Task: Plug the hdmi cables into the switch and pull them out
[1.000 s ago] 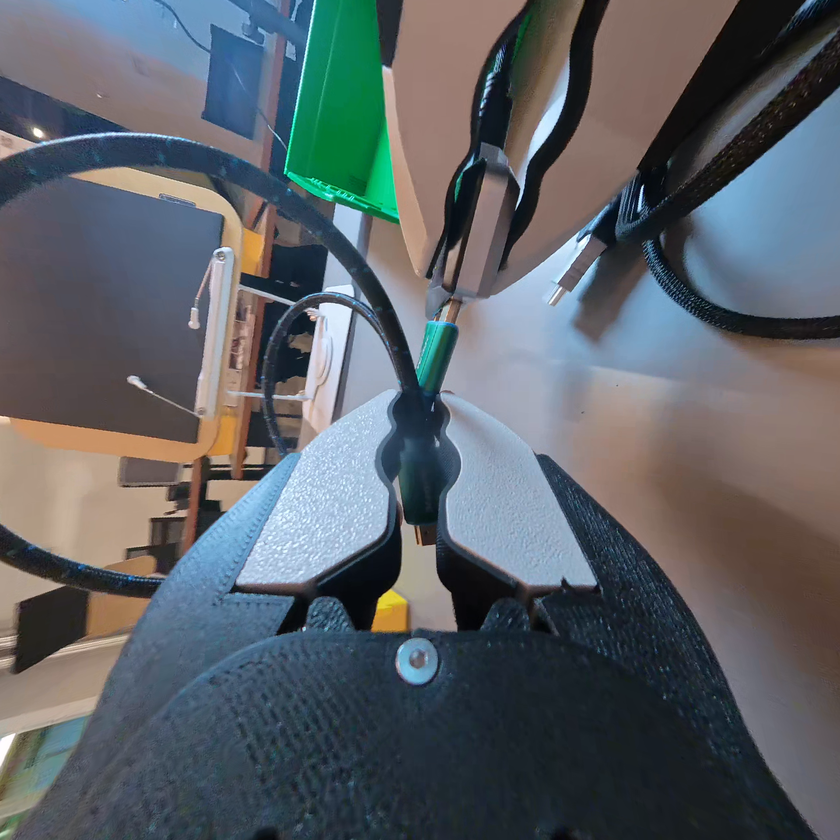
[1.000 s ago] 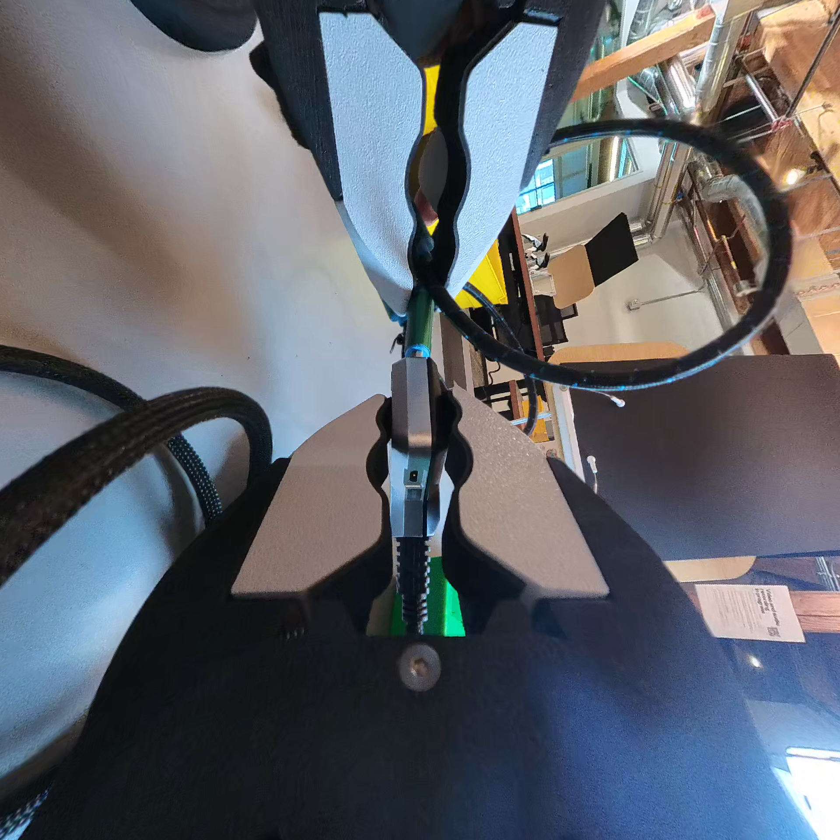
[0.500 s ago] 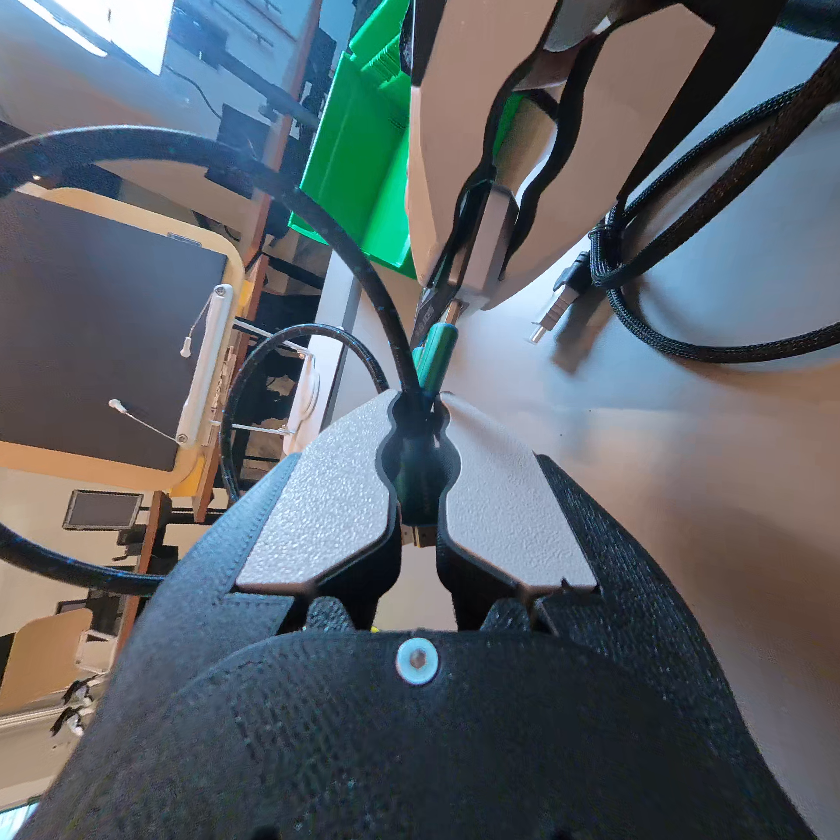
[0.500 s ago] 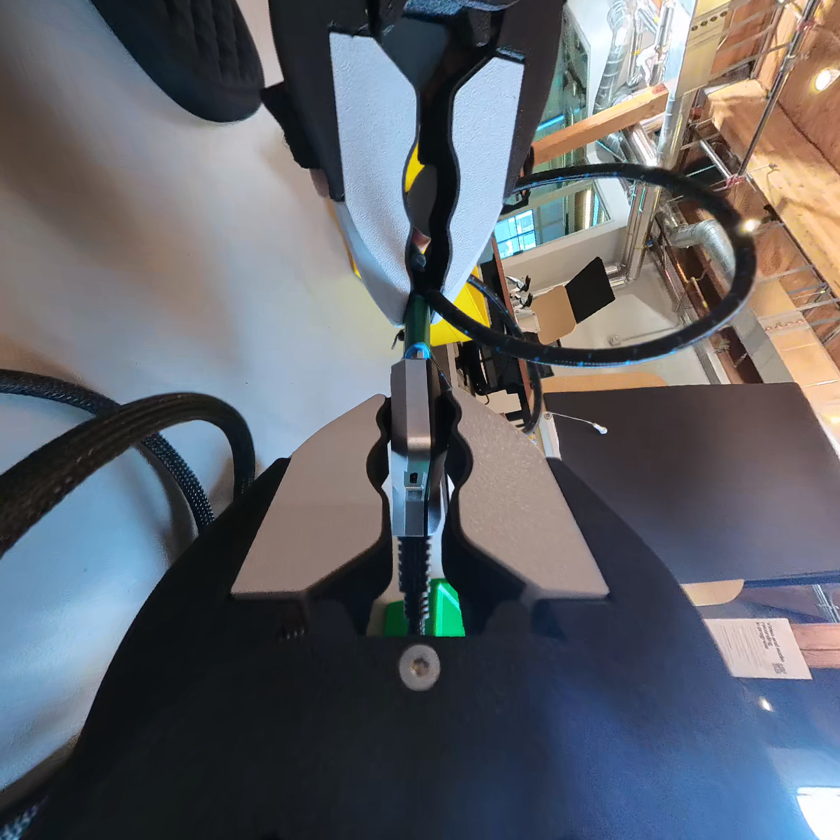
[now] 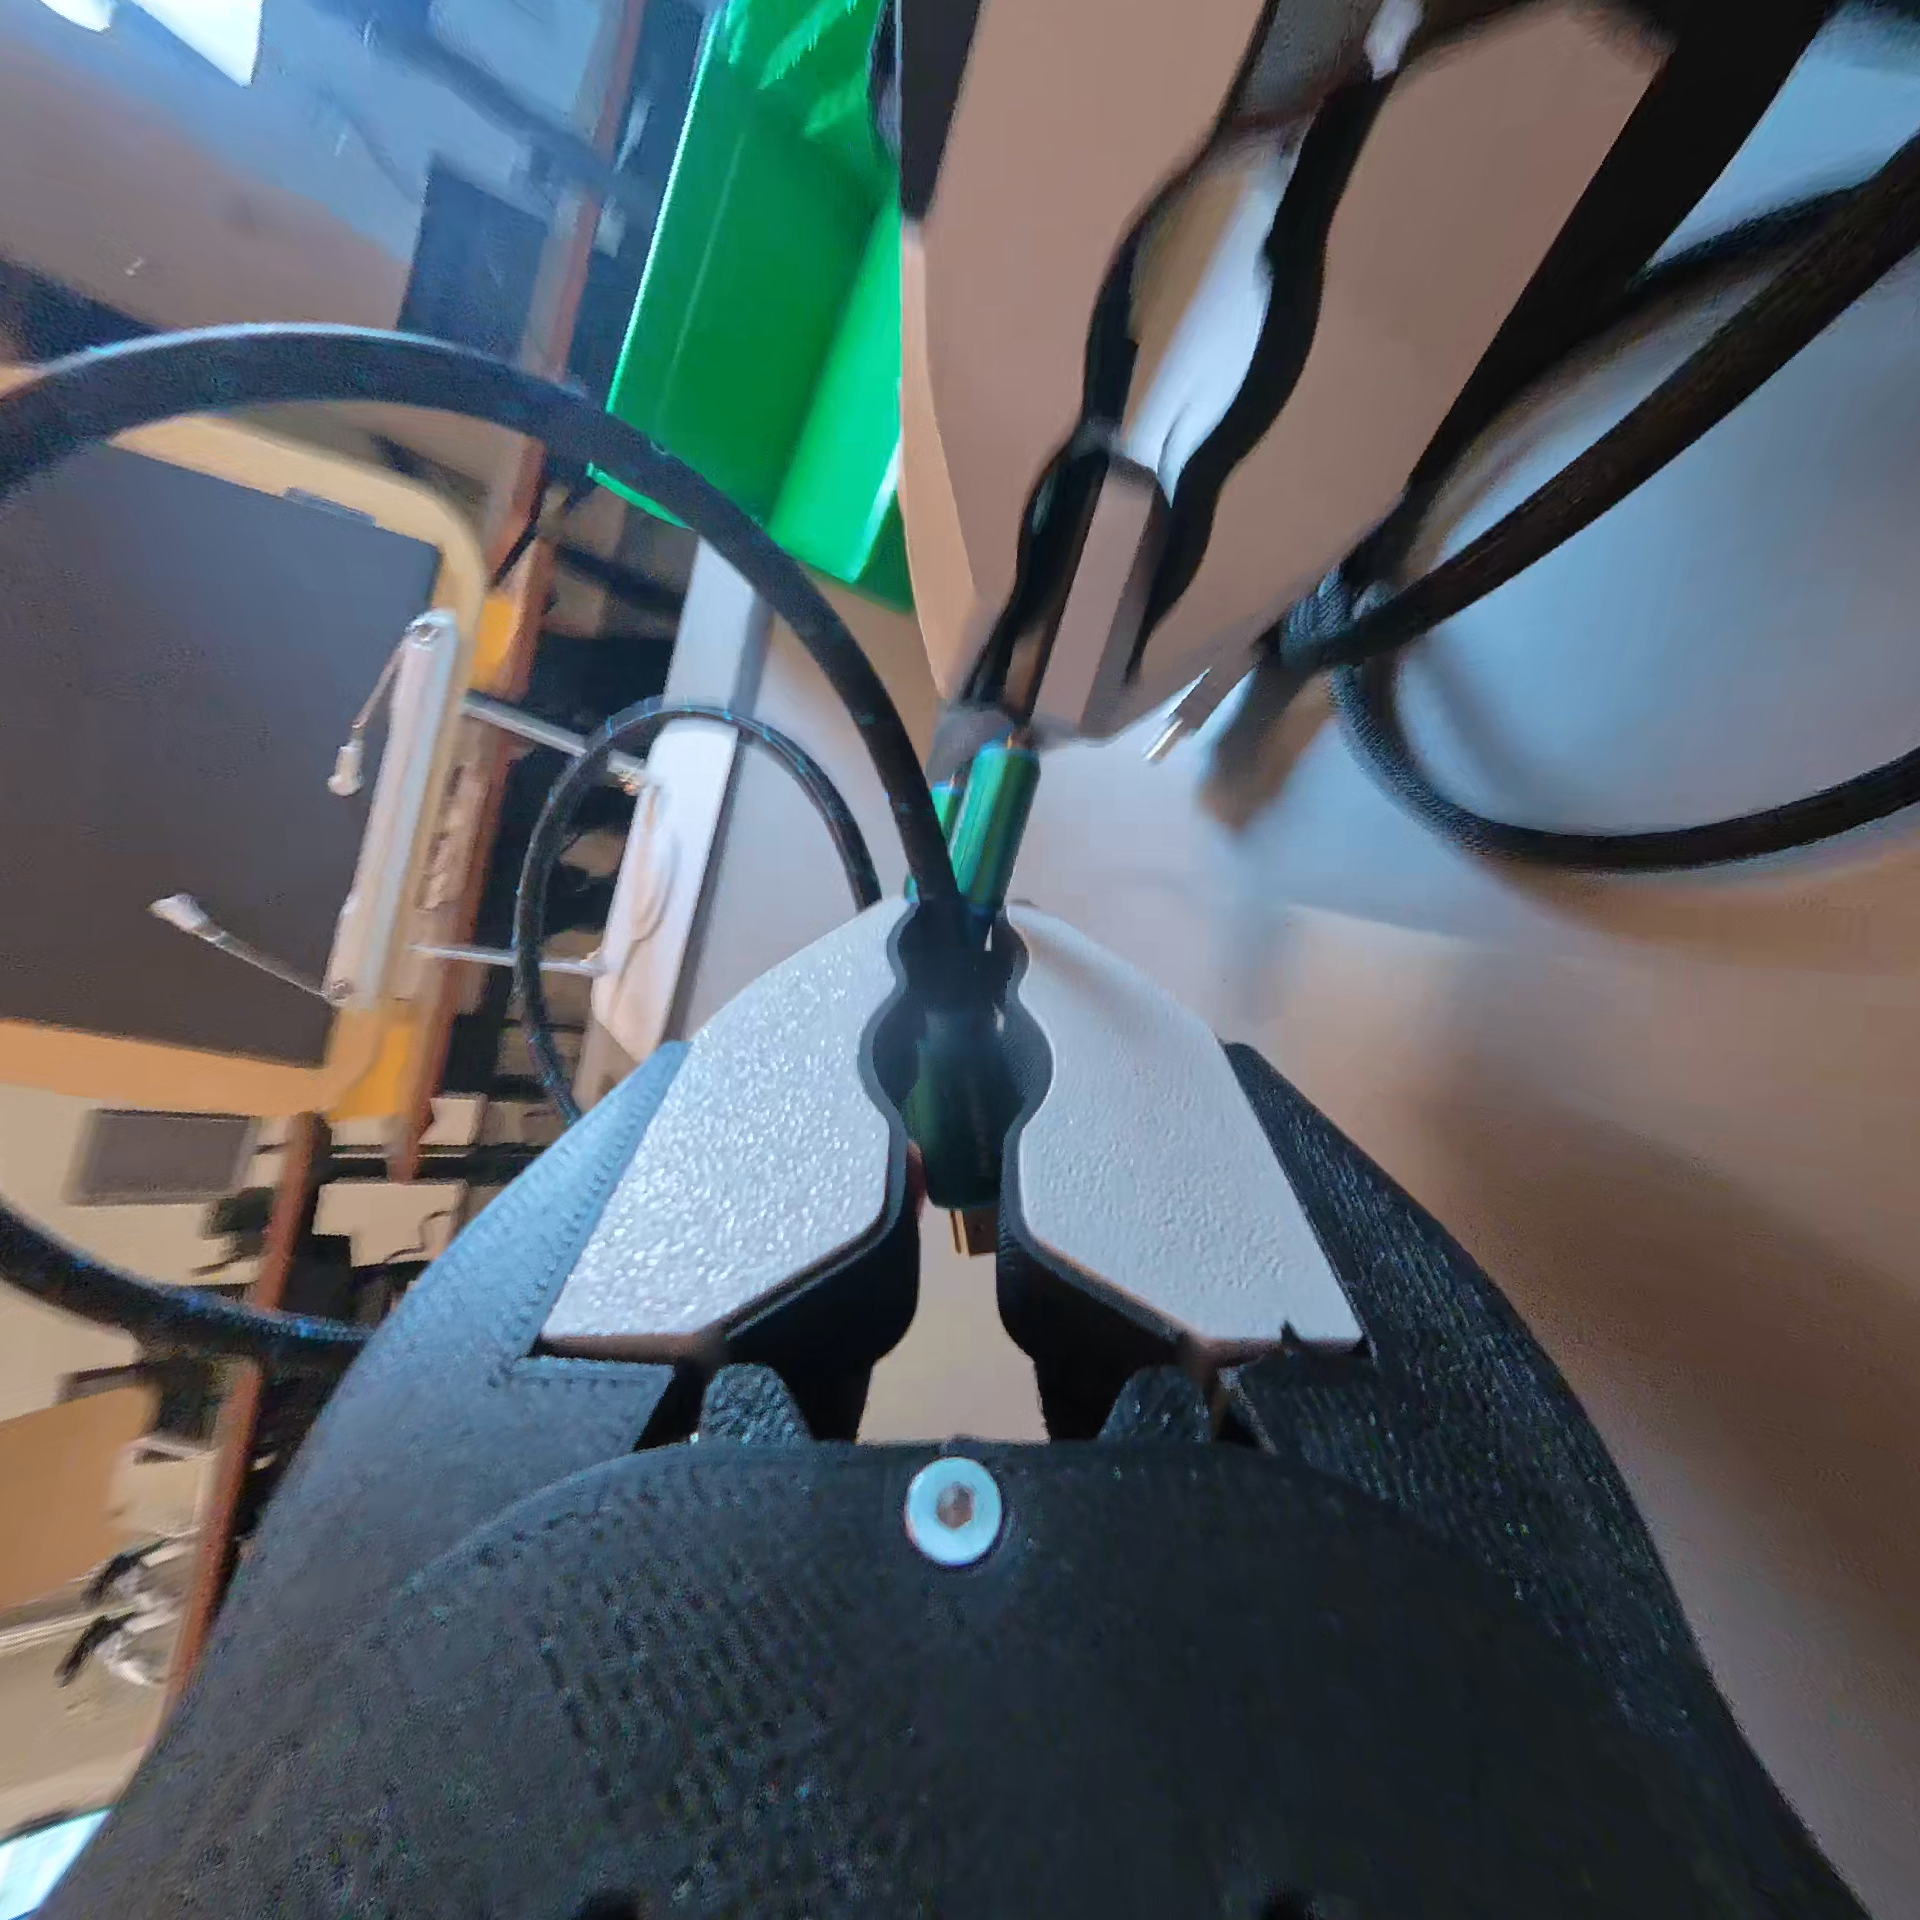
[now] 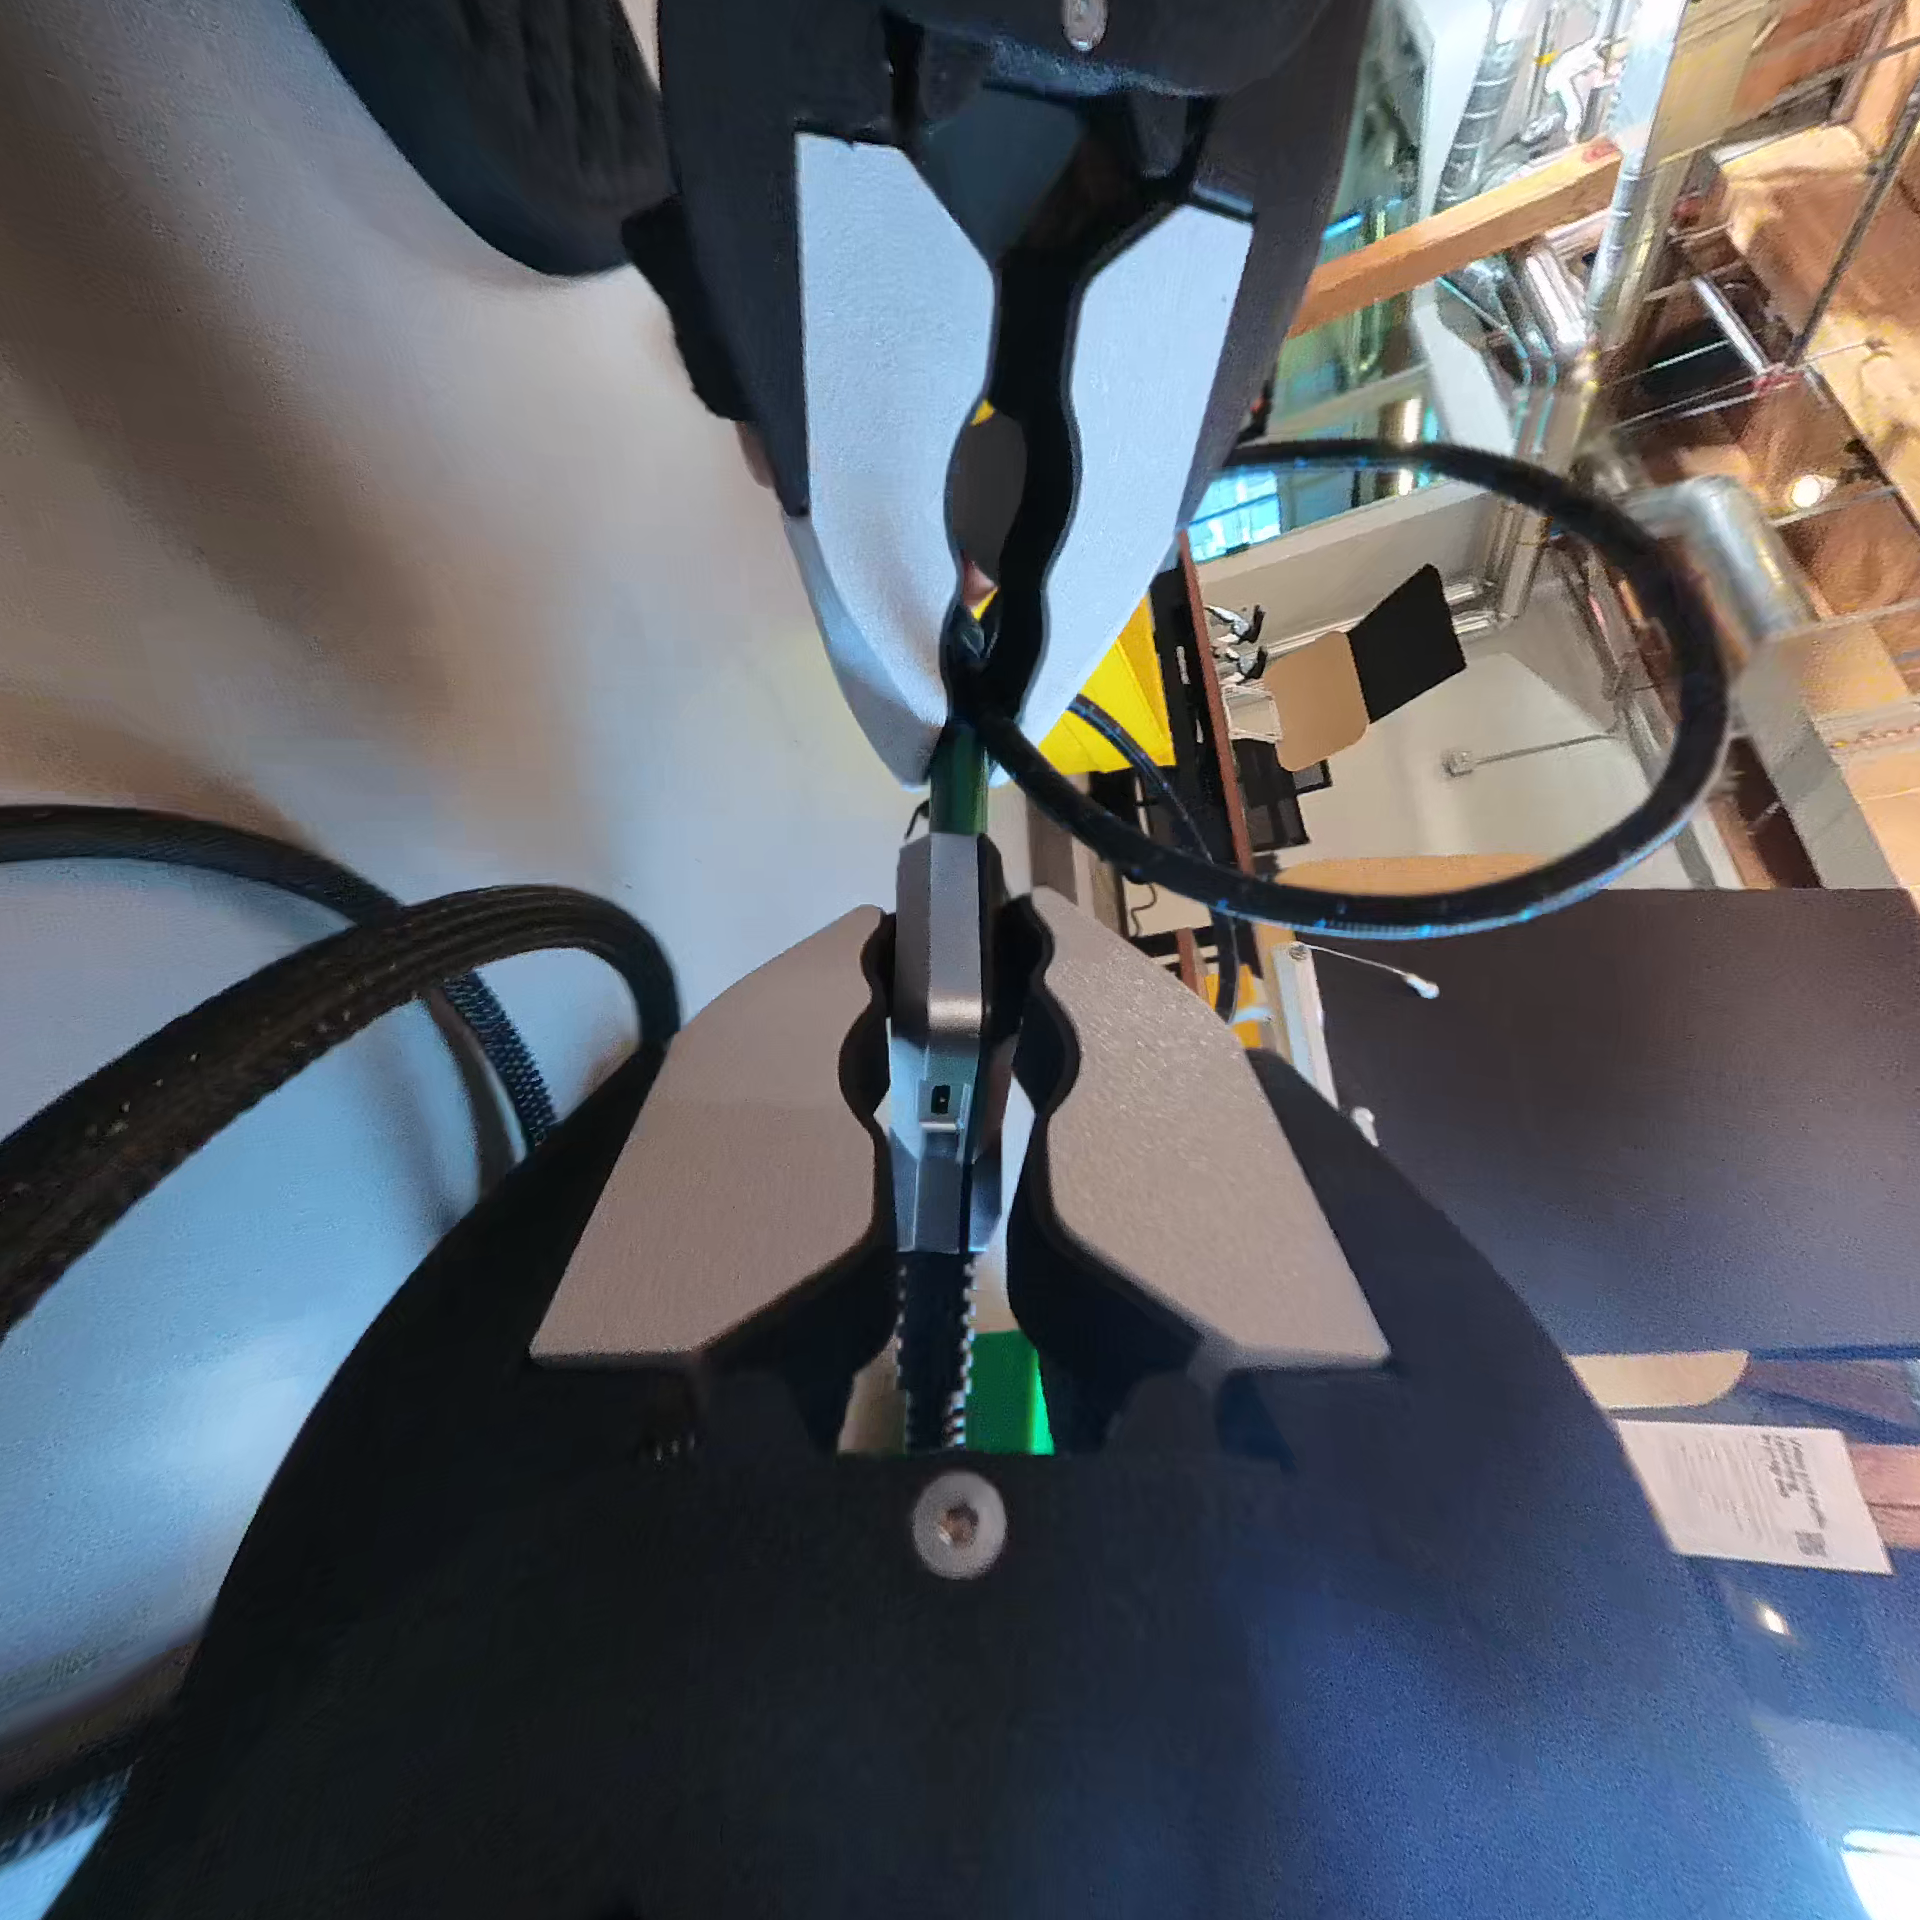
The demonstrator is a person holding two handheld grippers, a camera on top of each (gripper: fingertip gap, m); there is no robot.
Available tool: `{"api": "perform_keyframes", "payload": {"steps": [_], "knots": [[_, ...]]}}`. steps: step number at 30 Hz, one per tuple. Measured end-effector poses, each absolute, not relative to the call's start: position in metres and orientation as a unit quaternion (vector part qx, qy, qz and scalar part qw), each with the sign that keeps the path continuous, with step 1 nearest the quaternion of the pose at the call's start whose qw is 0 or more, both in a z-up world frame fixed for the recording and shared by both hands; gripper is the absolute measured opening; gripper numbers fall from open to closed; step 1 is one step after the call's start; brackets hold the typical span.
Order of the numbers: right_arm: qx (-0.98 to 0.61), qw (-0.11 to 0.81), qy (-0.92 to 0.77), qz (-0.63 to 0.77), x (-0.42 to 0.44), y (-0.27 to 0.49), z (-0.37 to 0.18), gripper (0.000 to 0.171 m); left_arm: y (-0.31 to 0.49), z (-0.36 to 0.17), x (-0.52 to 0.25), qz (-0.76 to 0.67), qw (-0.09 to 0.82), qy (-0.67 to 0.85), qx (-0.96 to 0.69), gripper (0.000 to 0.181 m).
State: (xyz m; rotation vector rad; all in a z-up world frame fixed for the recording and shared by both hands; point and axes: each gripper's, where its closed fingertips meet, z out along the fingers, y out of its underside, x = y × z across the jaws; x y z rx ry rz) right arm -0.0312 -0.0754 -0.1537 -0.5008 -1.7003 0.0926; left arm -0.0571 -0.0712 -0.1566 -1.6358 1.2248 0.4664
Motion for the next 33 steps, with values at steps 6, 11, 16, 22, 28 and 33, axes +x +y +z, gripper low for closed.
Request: {"api": "perform_keyframes", "payload": {"steps": [6,11,16,22,28,33], "knots": [[-0.218,0.618,-0.751,0.075,-0.030,-0.081,-0.155,0.020,-0.078,-0.158,-0.053,0.098,0.519,0.500,-0.686,0.012],[-0.245,0.620,-0.743,0.062,-0.037,-0.066,-0.153,0.023,-0.065,-0.158,-0.061,0.125,0.517,0.488,-0.692,0.013],[-0.280,0.602,-0.747,0.039,-0.034,-0.053,-0.158,0.027,-0.065,-0.154,-0.062,0.102,0.533,0.473,-0.694,0.014],[-0.291,0.593,-0.750,0.038,-0.027,-0.053,-0.150,0.022,-0.071,-0.140,-0.062,0.080,0.573,0.469,-0.668,0.021],[-0.346,0.662,-0.657,0.103,0.006,-0.021,-0.048,0.022,-0.086,-0.069,-0.115,-0.101,0.671,0.308,-0.666,0.045],[-0.346,0.708,-0.614,0.036,0.026,0.040,0.069,0.022,-0.077,-0.094,-0.147,-0.134,0.647,0.260,-0.704,0.047]]}}
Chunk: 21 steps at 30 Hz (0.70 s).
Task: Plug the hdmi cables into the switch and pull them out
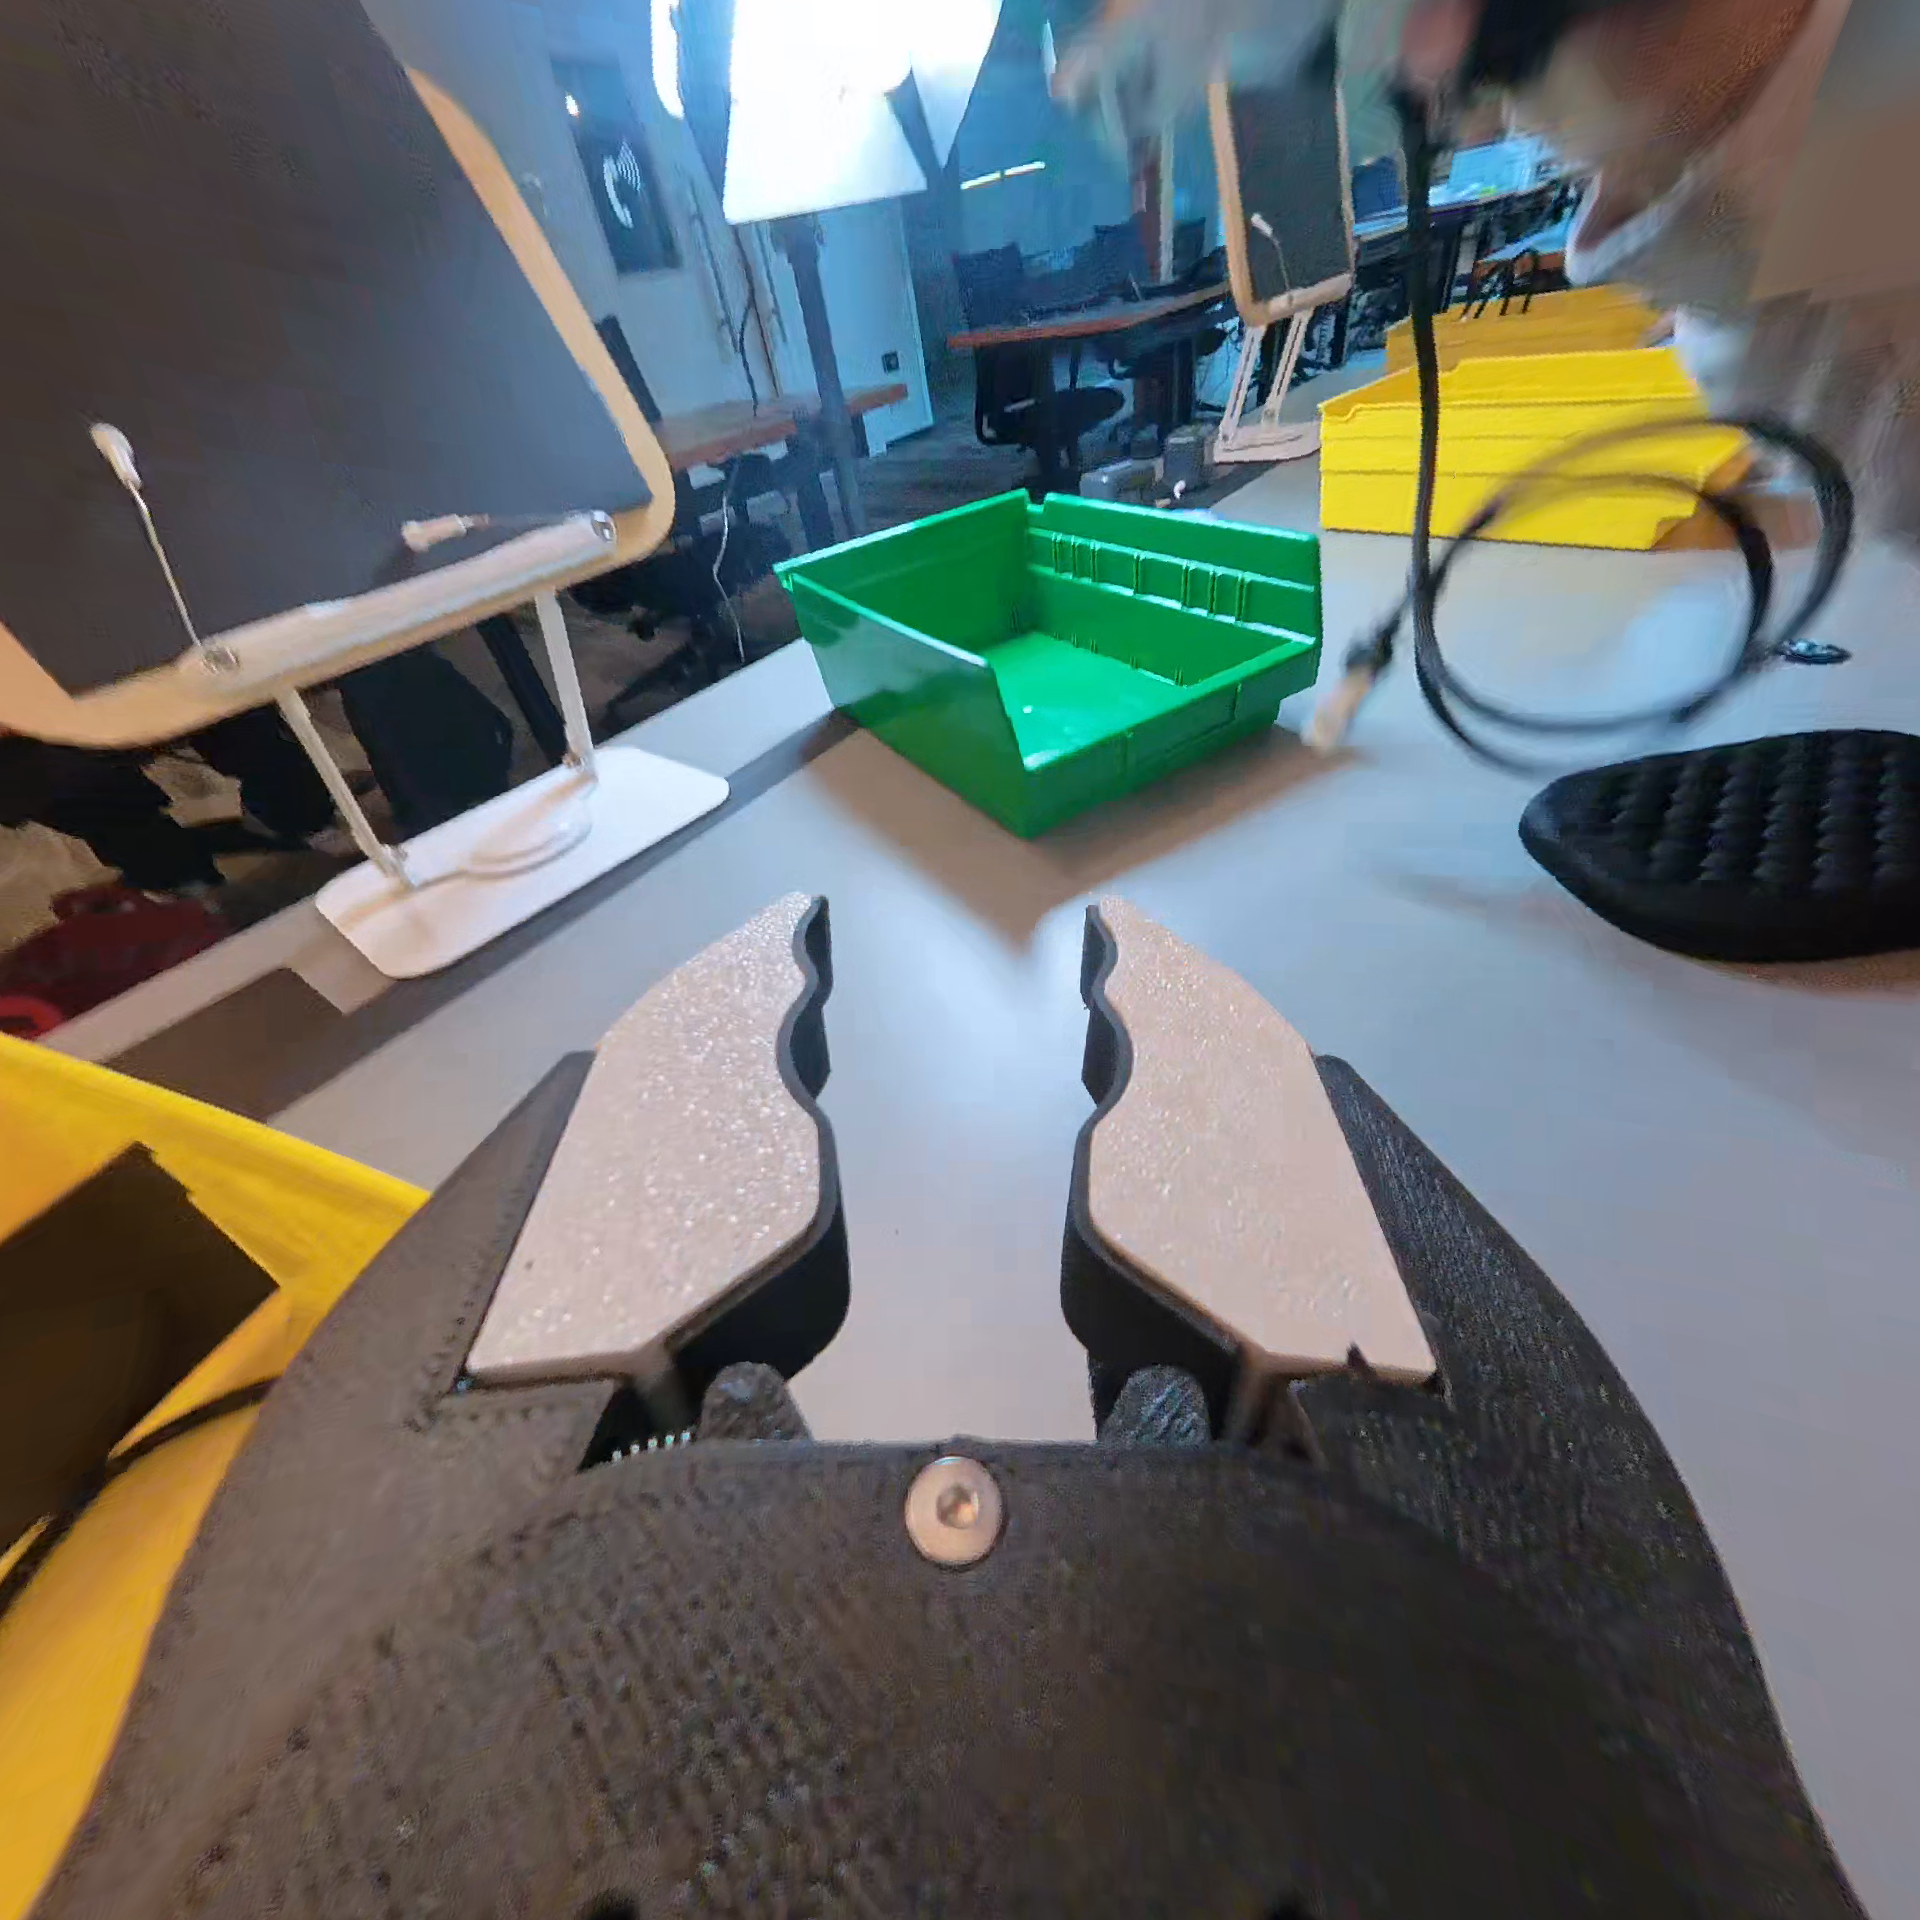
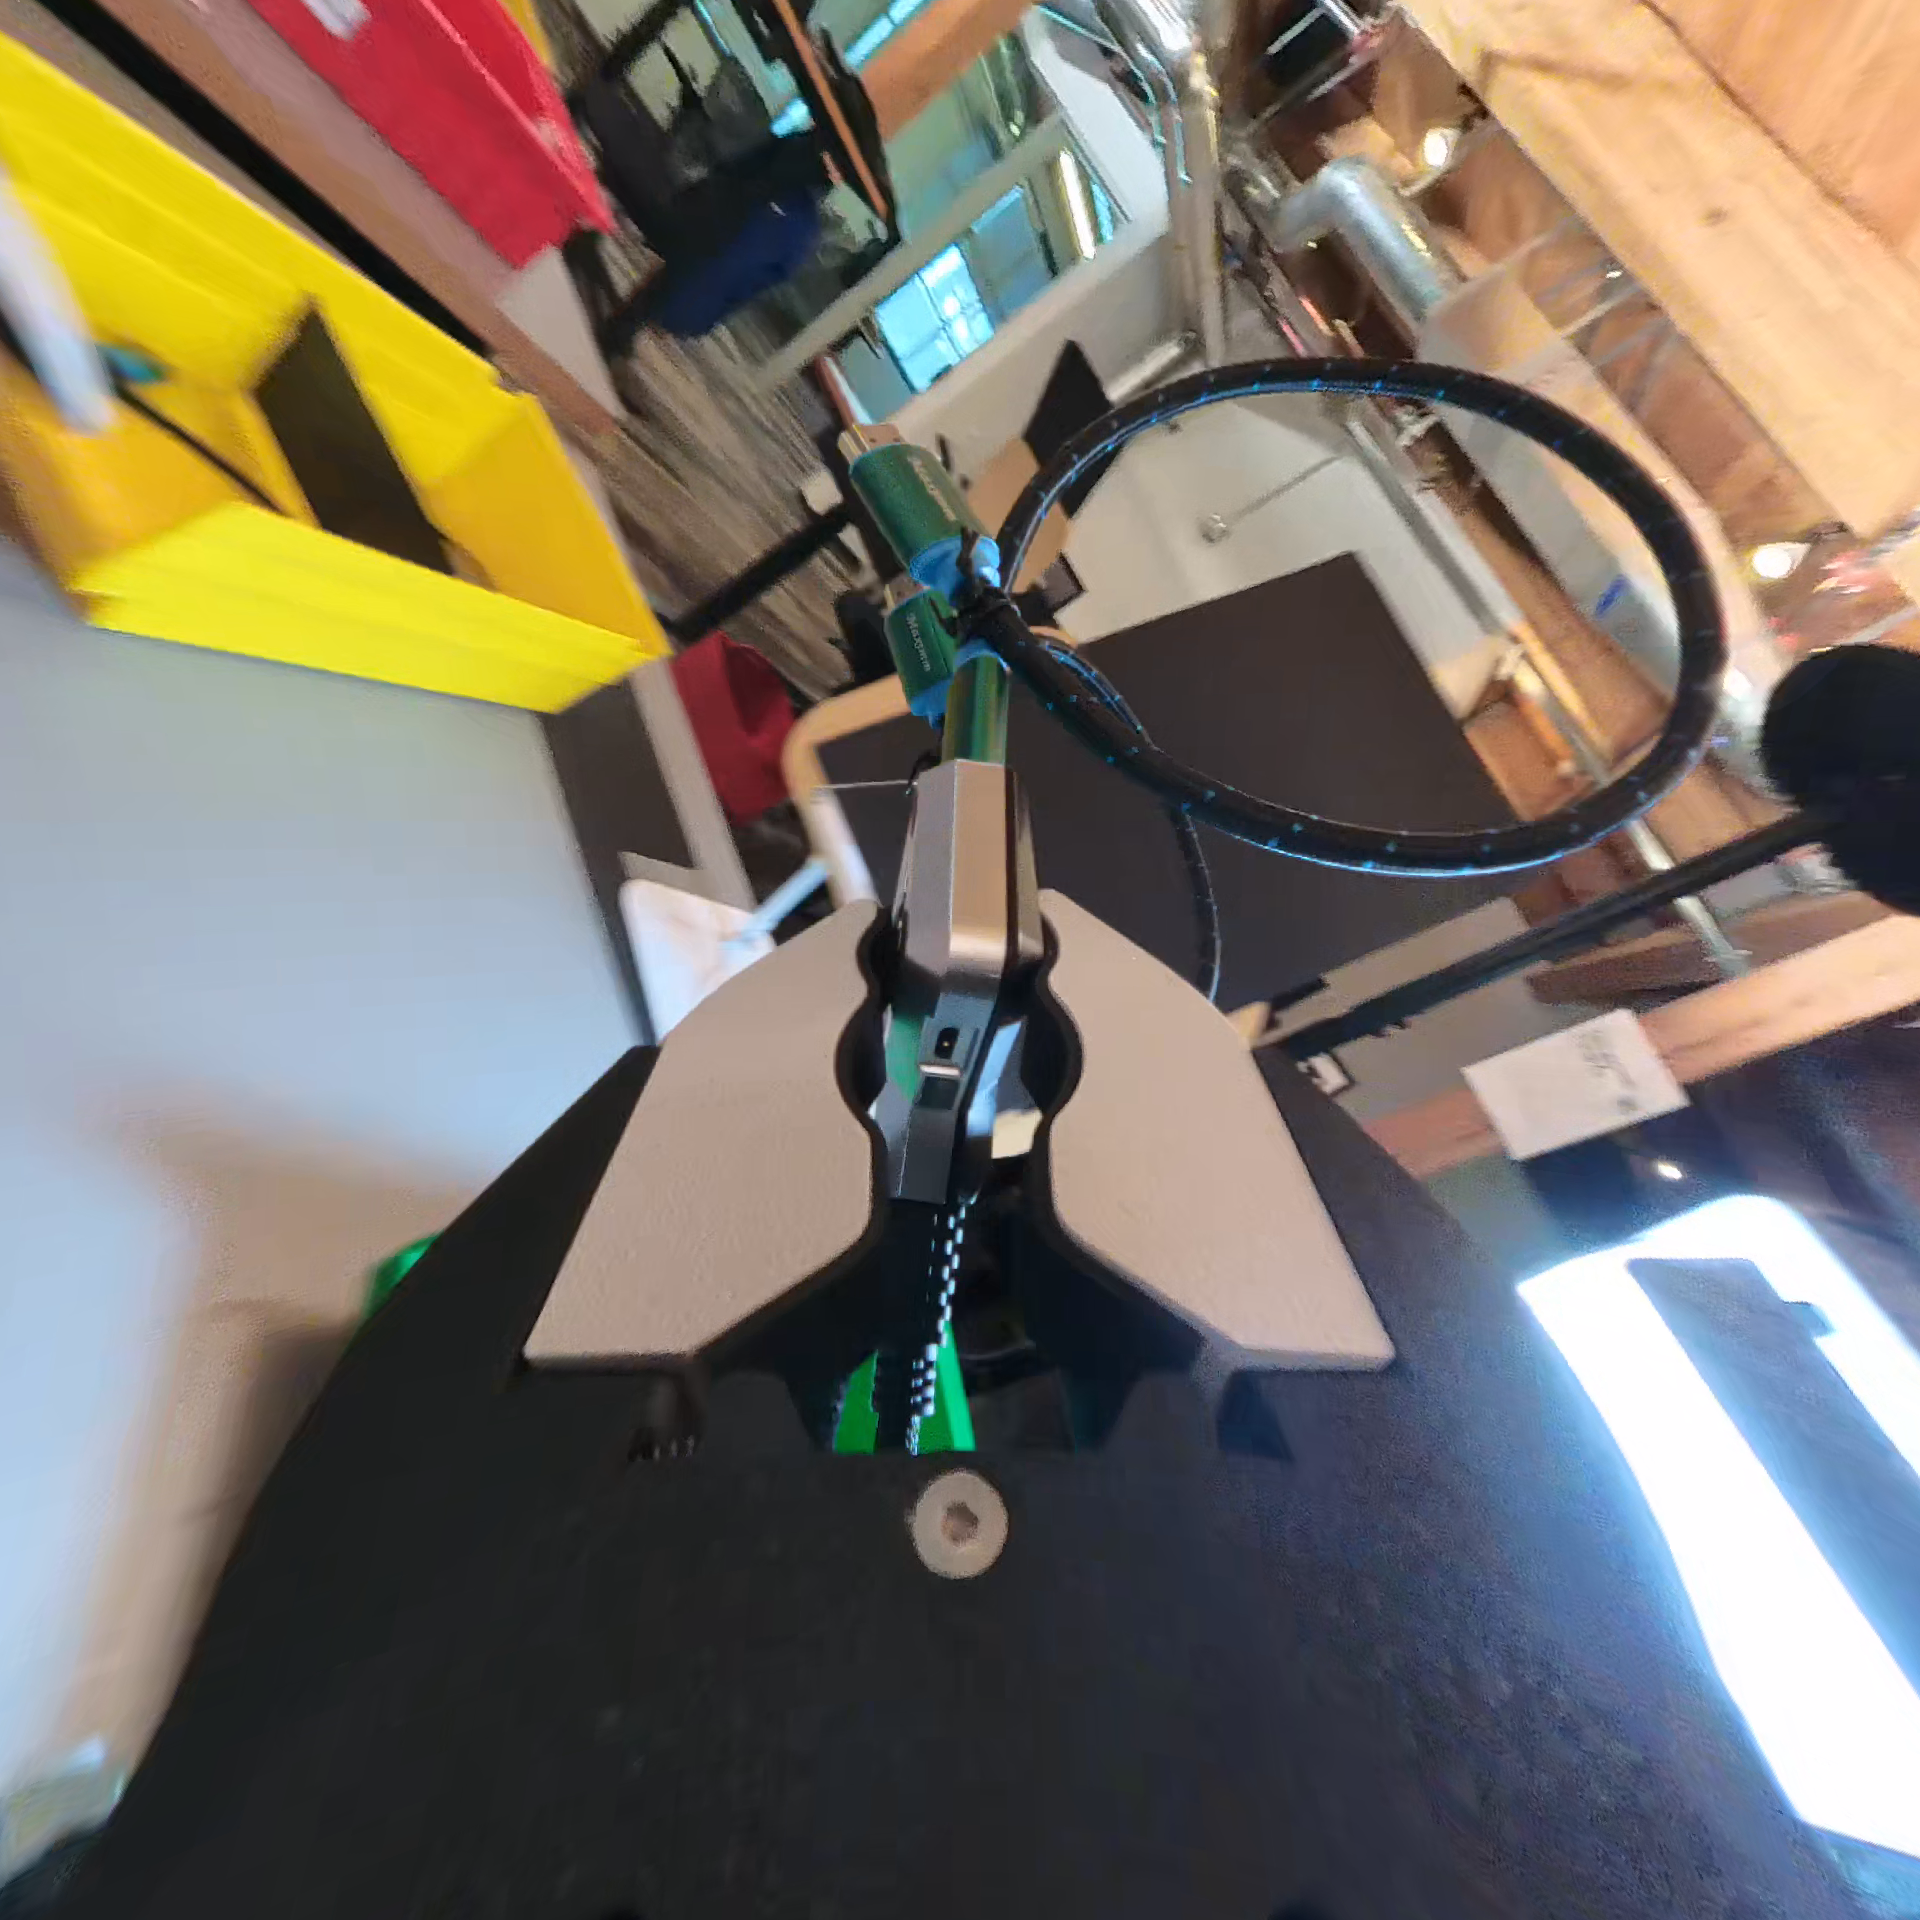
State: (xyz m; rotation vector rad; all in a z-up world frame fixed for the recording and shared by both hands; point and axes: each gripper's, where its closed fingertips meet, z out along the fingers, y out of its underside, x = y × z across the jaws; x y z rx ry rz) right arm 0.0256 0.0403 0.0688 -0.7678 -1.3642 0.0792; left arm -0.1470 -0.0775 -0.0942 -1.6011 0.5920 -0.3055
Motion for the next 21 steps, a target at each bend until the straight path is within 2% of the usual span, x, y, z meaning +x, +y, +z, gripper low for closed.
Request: {"api": "perform_keyframes", "payload": {"steps": [6,10,13,21], "knots": [[-0.329,0.741,-0.584,-0.036,0.016,0.125,0.175,0.022,-0.071,-0.125,-0.134,-0.144,0.623,0.273,-0.719,0.047],[-0.344,0.752,-0.558,-0.061,0.016,0.186,0.187,0.022,-0.073,-0.135,-0.133,-0.126,0.617,0.289,-0.721,0.048],[-0.386,0.747,-0.538,-0.055,0.025,0.226,0.147,0.022,-0.075,-0.144,-0.135,-0.126,0.607,0.290,-0.729,0.048],[-0.543,0.591,-0.592,-0.075,0.073,0.277,-0.060,0.025,-0.077,-0.144,-0.133,-0.146,0.604,0.295,-0.726,0.048]]}}
